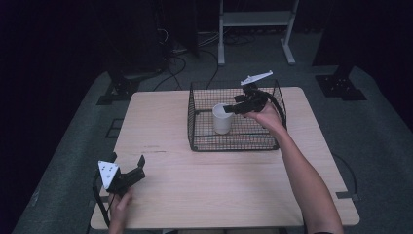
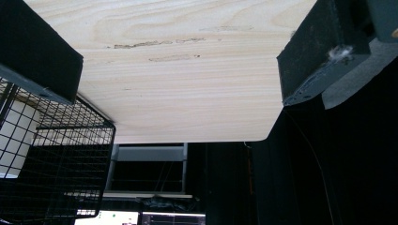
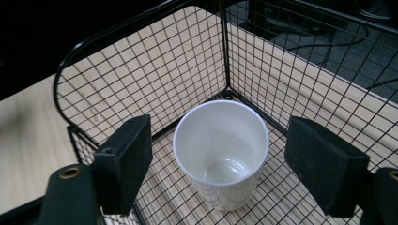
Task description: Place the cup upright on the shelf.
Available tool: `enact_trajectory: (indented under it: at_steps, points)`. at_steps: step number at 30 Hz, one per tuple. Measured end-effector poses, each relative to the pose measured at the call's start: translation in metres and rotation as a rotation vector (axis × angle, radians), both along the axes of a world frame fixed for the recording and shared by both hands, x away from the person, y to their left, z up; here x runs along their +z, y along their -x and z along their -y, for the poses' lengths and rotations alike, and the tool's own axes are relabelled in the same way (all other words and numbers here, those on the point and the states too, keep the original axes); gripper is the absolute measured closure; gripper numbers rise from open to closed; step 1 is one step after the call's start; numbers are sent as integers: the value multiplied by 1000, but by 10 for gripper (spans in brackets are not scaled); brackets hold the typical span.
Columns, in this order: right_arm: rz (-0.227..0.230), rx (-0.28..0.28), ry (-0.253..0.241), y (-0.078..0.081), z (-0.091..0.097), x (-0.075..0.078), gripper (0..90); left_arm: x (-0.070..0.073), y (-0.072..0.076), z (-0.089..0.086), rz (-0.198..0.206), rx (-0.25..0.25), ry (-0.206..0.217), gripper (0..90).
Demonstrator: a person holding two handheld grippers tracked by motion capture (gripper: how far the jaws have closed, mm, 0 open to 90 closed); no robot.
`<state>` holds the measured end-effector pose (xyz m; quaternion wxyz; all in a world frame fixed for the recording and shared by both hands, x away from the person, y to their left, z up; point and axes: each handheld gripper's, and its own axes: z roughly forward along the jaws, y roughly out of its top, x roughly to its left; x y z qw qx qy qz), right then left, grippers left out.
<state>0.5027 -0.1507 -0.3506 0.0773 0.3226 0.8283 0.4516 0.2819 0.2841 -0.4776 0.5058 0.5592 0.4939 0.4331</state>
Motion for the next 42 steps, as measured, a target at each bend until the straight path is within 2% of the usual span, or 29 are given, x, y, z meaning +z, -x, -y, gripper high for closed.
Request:
enact_trajectory:
  at_steps: [18, 22, 26, 30, 42]
  points:
    - [5, 38, -4, 20, 15, -1, 245, 0, 0, 0, 0, -2, 3, 0]
    - [5, 46, 4, 25, 17, -3, 245, 0, 0, 0, 0, -2, 2, 0]
    - [4, 54, -10, 29, 18, -4, 245, 0, 0, 0, 0, -2, 2, 0]
    - [2, 64, 6, 31, 17, -4, 245, 0, 0, 0, 0, -2, 1, 0]
    - [16, 85, -11, 47, 20, -4, 252, 0, 0, 0, 2, -3, 0, 0]
